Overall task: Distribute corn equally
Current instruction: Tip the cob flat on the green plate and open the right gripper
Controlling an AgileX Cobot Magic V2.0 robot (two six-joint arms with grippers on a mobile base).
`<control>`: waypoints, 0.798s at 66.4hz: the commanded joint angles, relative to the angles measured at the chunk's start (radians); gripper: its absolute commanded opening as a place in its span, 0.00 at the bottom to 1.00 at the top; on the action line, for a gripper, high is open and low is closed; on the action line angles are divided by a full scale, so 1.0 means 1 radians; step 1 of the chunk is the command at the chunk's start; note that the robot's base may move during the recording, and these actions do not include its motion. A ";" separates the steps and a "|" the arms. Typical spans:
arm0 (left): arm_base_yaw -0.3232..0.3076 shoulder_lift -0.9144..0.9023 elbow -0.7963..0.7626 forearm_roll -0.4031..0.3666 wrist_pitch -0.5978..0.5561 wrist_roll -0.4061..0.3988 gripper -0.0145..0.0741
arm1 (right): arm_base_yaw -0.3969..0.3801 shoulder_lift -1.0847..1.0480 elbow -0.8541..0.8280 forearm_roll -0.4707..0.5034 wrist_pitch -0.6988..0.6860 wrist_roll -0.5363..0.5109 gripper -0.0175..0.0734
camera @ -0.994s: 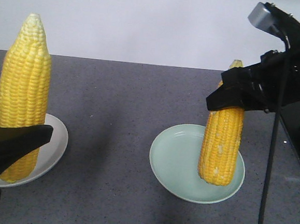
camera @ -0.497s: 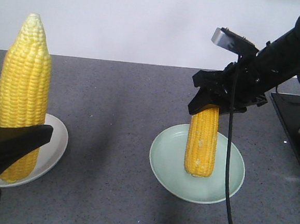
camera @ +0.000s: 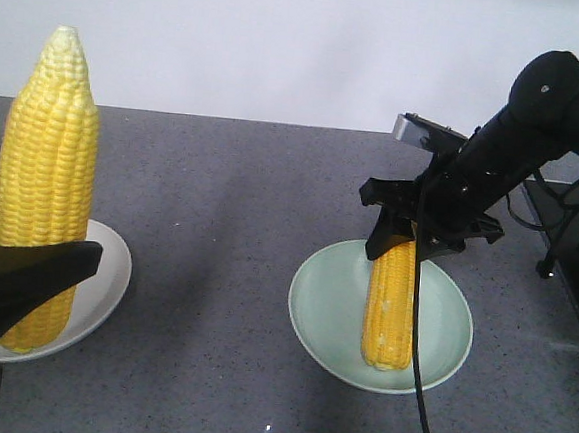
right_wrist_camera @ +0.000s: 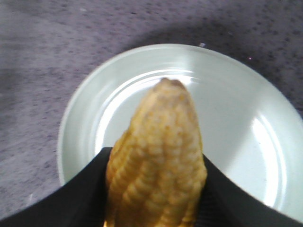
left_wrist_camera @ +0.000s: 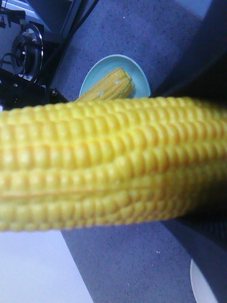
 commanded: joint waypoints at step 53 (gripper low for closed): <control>0.000 -0.006 -0.027 -0.008 -0.071 -0.002 0.46 | -0.001 -0.034 -0.032 -0.076 0.022 0.004 0.81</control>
